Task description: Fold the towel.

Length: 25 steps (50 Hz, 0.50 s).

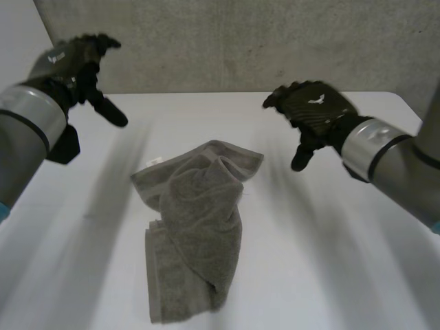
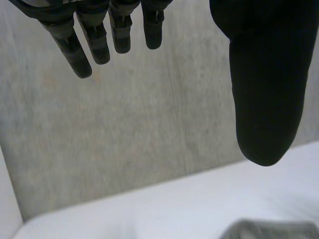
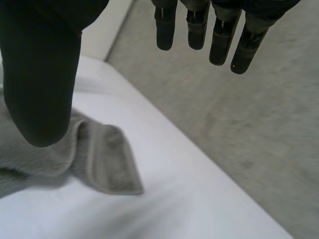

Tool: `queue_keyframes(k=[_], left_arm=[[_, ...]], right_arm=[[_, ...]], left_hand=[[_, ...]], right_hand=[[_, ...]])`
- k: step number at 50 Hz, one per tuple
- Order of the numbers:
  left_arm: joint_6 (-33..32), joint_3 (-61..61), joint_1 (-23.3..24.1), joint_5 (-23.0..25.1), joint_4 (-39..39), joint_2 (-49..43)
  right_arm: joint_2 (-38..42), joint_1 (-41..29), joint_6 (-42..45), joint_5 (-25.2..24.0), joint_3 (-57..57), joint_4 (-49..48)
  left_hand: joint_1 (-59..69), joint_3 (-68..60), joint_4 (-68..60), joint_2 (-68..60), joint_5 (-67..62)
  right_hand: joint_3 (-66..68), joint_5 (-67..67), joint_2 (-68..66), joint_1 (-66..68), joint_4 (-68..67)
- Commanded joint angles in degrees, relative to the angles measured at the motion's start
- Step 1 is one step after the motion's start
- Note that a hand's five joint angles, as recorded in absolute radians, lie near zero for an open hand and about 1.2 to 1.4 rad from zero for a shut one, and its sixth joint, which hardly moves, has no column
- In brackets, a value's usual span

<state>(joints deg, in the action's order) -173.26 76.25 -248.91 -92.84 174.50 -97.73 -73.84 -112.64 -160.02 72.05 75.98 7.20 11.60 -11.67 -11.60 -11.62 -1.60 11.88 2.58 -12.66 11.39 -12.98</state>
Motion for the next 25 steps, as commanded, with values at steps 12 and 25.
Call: queue_keyframes(k=[12,25], left_arm=[[0.5,22.4,4.2,-3.6,4.9,-5.3],[0.5,24.8,8.5,-4.0,7.5,-8.9]], right_arm=[[30.4,-4.9,-8.9,-4.5,-18.3,-6.8],[43.1,-7.9,-9.5,-2.4,-28.0,-11.0]], left_hand=[[1.3,-1.2,-1.3,-1.3,-1.3],[1.1,-1.1,-1.1,-1.1,-1.1]], right_hand=[[3.4,2.7,-2.6,3.9,-2.3],[29.8,29.1,-29.0,30.3,-28.7]])
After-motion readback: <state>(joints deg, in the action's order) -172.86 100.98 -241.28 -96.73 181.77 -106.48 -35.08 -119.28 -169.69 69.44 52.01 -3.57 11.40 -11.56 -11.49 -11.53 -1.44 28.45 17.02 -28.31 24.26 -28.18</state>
